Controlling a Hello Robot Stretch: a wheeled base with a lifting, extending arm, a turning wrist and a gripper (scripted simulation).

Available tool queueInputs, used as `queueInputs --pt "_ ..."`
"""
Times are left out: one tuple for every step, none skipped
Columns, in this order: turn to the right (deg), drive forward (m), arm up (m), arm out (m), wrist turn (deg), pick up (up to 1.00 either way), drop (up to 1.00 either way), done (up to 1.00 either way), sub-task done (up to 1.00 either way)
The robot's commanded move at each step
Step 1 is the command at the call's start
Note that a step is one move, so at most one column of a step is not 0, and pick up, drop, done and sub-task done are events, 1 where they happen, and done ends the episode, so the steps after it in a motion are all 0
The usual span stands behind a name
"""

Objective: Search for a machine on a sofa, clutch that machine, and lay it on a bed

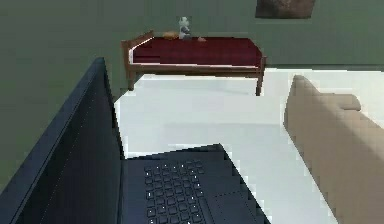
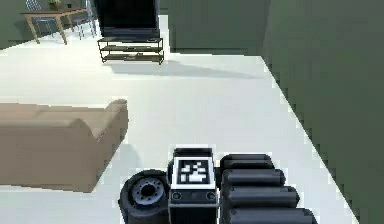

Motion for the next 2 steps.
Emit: queueInputs --pt "0.0 1.00 0.00 0.00 0.0 0.00 0.00 0.00 0.00" --pt "0.0 1.00 0.00 0.00 0.0 0.00 0.00 0.00 0.00"
